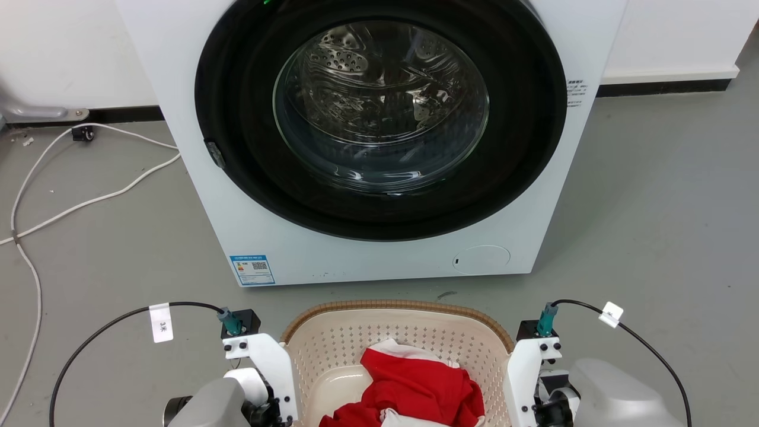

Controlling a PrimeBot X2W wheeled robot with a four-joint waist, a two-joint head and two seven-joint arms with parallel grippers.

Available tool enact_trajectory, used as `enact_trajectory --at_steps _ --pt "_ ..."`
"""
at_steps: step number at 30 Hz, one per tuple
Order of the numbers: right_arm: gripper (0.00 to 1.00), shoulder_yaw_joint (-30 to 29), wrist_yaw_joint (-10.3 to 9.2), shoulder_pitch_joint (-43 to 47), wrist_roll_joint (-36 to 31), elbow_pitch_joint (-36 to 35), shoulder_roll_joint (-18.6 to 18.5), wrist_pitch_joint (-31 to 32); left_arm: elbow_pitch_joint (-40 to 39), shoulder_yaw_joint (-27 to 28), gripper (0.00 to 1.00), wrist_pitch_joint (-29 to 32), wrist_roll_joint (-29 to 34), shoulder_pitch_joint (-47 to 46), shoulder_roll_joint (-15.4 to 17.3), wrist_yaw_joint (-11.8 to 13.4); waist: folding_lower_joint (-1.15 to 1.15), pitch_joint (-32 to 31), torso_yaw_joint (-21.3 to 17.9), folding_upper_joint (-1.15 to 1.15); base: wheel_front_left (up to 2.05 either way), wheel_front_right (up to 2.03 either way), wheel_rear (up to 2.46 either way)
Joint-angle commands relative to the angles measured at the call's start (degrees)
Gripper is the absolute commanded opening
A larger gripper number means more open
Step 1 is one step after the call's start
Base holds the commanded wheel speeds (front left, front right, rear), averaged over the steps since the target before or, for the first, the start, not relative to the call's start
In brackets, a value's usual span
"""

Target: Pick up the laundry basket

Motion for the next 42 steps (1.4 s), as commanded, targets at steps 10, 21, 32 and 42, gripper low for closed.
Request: enact_trajectory --at_steps 10,21,32,42 --pt "0.0 0.48 0.95 -0.05 0.93 -0.77 2.2 -0.42 -0.61 -0.37 0.0 0.08 -1.08 0.03 -1.69 -0.18 0.0 -0.04 -0.13 0.0 0.0 0.0 0.0" --pt "0.0 0.9 0.95 -0.41 1.33 -0.61 2.19 -0.51 -0.61 -0.76 0.0 0.16 -1.62 0.26 -1.77 -0.02 0.0 0.03 -0.09 0.0 0.0 0.0 0.0" --pt "0.0 1.31 0.95 -0.56 1.58 -0.46 2.2 -0.68 -0.61 -1.06 0.0 0.08 -2.25 0.68 -1.82 0.04 0.0 -0.01 -0.13 0.0 0.0 0.0 0.0" --pt "0.0 1.64 0.95 -0.65 1.78 -0.36 2.19 -1.1 -0.61 -1.29 0.0 -0.12 -2.84 0.71 -1.85 0.08 0.0 0.1 0.0 0.0 0.0 0.0 0.0"
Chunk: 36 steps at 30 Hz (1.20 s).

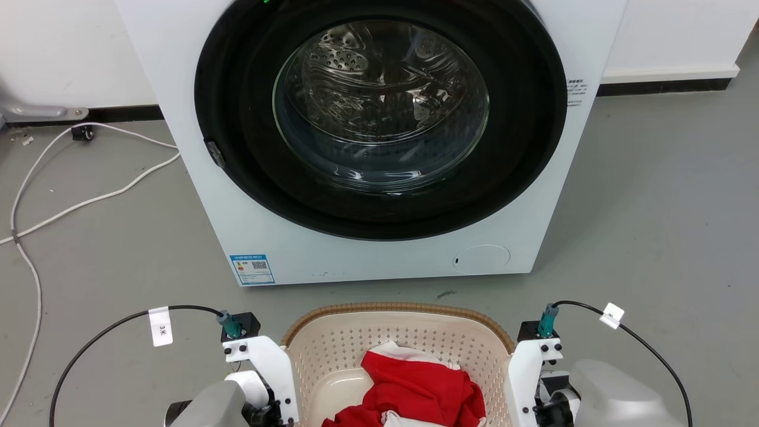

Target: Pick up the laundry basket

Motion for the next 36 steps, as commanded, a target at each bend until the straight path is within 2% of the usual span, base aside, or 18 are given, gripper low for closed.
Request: enact_trajectory --at_steps 1,36 --pt "0.0 0.03 0.95 -0.51 0.66 -0.88 2.15 -0.36 -0.61 -0.07 0.0 -0.33 -0.62 0.43 -1.84 -0.25 0.0 -0.01 0.02 0.0 0.0 0.0 0.0" --pt "0.0 0.81 0.96 -0.43 1.52 -0.78 2.16 -0.96 -0.62 -1.31 0.0 -0.76 -2.07 0.83 -1.73 -0.15 0.0 -0.13 0.04 0.0 0.0 0.0 0.0"
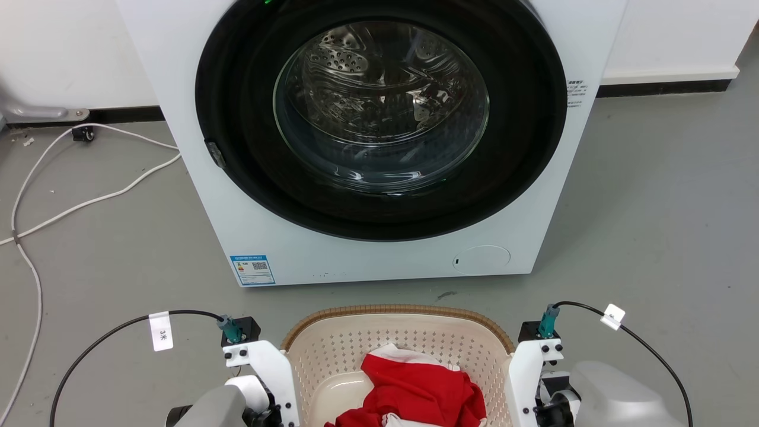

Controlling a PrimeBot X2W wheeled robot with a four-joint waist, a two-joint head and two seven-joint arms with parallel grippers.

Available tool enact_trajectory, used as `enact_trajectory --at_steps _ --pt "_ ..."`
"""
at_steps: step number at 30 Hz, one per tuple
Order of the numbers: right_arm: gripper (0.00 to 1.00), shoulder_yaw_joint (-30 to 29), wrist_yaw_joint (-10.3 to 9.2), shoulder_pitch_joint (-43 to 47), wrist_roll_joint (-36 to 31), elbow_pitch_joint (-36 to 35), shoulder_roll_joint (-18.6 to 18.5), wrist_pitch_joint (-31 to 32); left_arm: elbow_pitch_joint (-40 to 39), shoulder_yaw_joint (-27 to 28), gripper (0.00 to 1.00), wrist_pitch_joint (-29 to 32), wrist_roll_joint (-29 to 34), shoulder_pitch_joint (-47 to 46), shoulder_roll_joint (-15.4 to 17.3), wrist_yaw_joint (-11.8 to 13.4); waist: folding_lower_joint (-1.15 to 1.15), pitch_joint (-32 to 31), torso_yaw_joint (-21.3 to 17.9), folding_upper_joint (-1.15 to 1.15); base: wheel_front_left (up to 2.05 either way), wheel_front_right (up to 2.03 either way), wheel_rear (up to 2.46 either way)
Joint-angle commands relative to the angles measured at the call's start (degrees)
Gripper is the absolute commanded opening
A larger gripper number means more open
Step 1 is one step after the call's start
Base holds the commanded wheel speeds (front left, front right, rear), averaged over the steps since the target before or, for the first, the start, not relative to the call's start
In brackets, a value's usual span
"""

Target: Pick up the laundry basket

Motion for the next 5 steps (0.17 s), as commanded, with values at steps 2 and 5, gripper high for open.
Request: enact_trajectory --at_steps 2,5 --pt "0.0 -0.02 0.96 -0.46 0.72 -0.98 2.18 -0.25 -0.62 -0.18 0.0 -0.27 -0.7 0.27 -1.76 -0.34 0.0 0.05 0.02 0.0 0.0 0.0 0.0" --pt "0.0 0.05 0.96 -0.46 0.75 -0.98 2.18 -0.27 -0.62 -0.29 0.0 -0.32 -0.7 0.37 -1.78 -0.29 0.0 0.07 0.03 0.0 0.0 0.0 0.0"
